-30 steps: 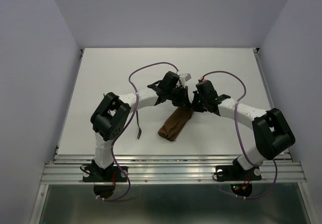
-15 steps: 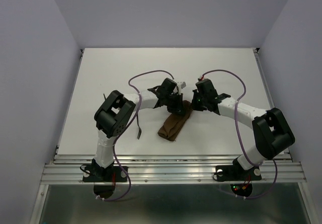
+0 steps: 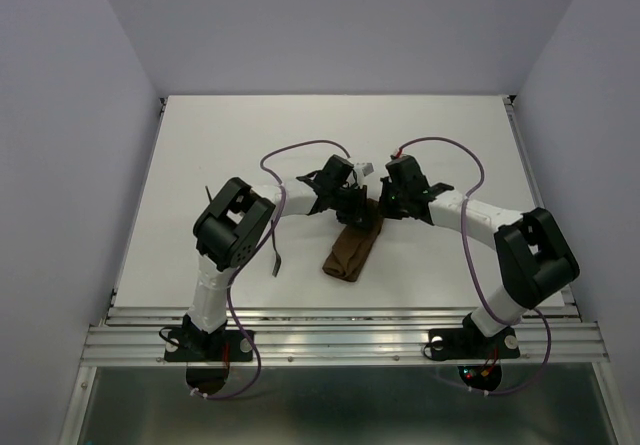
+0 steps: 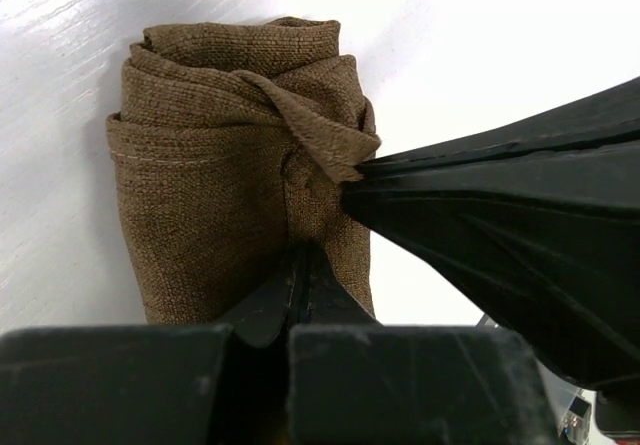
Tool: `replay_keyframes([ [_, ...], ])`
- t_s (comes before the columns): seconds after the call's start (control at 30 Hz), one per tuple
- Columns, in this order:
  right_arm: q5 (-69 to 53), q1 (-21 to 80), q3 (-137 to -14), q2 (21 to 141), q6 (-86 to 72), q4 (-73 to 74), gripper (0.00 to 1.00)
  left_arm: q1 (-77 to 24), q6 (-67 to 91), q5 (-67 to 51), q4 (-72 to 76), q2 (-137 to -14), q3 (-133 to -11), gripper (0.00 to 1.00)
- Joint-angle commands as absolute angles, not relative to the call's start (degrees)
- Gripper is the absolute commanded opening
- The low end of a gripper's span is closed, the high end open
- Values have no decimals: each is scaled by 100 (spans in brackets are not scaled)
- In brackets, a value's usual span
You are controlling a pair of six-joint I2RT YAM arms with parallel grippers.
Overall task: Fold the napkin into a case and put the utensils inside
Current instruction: Stuff the top corner of the smaller-rectangle-folded napkin into the folded napkin.
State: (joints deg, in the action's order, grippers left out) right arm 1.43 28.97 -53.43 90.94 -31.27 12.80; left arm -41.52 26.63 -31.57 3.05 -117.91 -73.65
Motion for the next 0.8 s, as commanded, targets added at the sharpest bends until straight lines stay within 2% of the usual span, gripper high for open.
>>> replay_keyframes([
  [0.0, 61, 2936, -5616, 9202, -3076, 1081, 1, -4157, 2566, -3085, 255, -11918, -7541, 0],
  [0.77, 228, 2936, -5801, 10335, -3419, 975, 1, -4148, 2593, -3164, 273, -11620, -7462, 0],
])
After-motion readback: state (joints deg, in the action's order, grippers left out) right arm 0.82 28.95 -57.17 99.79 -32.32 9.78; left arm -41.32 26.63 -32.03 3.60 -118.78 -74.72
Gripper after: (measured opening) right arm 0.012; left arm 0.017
